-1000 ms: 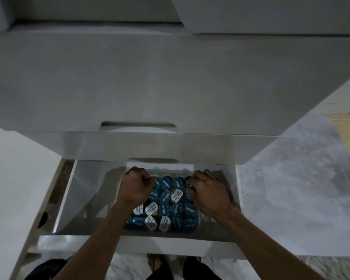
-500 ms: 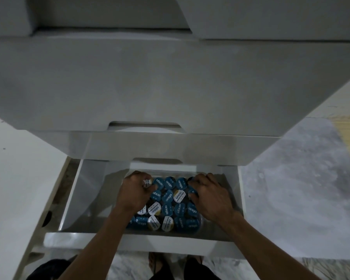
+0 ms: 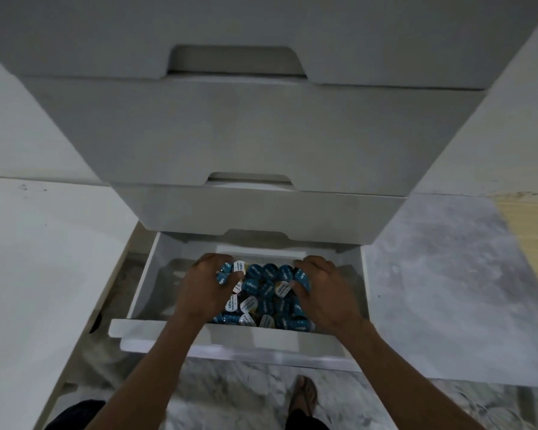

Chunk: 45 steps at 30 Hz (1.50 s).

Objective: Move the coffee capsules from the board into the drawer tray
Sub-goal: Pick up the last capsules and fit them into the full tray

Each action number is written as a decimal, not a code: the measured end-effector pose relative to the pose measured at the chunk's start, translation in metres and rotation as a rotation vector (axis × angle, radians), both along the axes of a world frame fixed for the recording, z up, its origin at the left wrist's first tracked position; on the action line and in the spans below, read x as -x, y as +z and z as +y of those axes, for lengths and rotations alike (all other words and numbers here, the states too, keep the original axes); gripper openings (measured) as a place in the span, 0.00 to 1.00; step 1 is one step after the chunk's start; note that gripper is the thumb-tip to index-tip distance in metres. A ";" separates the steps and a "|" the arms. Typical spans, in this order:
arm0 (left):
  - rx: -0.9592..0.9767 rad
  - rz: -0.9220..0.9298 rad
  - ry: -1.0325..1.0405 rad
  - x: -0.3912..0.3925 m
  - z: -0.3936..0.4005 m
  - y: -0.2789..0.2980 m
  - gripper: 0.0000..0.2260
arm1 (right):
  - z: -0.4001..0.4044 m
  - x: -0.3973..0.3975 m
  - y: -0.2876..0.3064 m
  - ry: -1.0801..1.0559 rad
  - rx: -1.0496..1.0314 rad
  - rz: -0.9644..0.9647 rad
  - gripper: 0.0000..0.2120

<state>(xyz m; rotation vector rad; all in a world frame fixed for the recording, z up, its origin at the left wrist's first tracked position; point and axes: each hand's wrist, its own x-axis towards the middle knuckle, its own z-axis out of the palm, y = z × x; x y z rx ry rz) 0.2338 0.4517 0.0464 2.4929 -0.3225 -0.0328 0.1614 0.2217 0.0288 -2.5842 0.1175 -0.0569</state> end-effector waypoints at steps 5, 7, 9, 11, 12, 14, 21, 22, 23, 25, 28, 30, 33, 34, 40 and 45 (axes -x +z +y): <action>0.035 -0.119 -0.038 0.040 0.021 0.030 0.18 | 0.026 0.038 0.033 -0.130 -0.083 -0.157 0.20; 0.043 -0.180 -0.078 0.061 0.032 0.039 0.19 | 0.039 0.061 0.044 -0.167 -0.072 -0.206 0.20; 0.026 -0.213 -0.092 0.085 0.045 0.045 0.21 | 0.053 0.088 0.052 -0.209 -0.067 -0.243 0.20; 0.013 -0.219 -0.090 0.110 0.058 0.047 0.24 | 0.068 0.115 0.059 -0.243 -0.073 -0.275 0.20; 0.001 -0.229 -0.093 0.122 0.063 0.046 0.25 | 0.074 0.127 0.061 -0.254 -0.070 -0.297 0.20; -0.045 -0.231 -0.098 0.142 0.073 0.044 0.28 | 0.086 0.149 0.061 -0.282 -0.056 -0.312 0.21; -0.185 -0.224 -0.102 0.171 0.090 0.022 0.34 | 0.105 0.184 0.044 -0.321 0.081 -0.217 0.27; -0.209 -0.237 -0.094 0.168 0.089 0.018 0.34 | 0.105 0.182 0.040 -0.318 0.119 -0.217 0.28; -0.232 -0.252 -0.080 0.166 0.087 0.013 0.34 | 0.104 0.180 0.034 -0.319 0.158 -0.211 0.29; -0.259 -0.281 -0.057 0.157 0.083 0.001 0.34 | 0.100 0.170 0.020 -0.335 0.241 -0.211 0.31; -0.293 -0.320 -0.012 0.141 0.079 -0.021 0.35 | 0.093 0.154 -0.001 -0.372 0.352 -0.242 0.33; -0.330 -0.331 0.006 0.134 0.077 -0.037 0.35 | 0.088 0.147 -0.017 -0.393 0.407 -0.261 0.33; -0.338 -0.353 0.031 0.126 0.074 -0.059 0.34 | 0.081 0.139 -0.041 -0.421 0.438 -0.307 0.33; -0.342 -0.365 0.037 0.124 0.072 -0.065 0.34 | 0.079 0.136 -0.048 -0.428 0.438 -0.322 0.32; -0.309 -0.481 0.085 0.111 0.065 -0.086 0.35 | 0.071 0.118 -0.071 -0.478 0.492 -0.456 0.32; -0.298 -0.537 0.087 0.091 0.061 -0.093 0.35 | 0.065 0.096 -0.079 -0.504 0.496 -0.512 0.32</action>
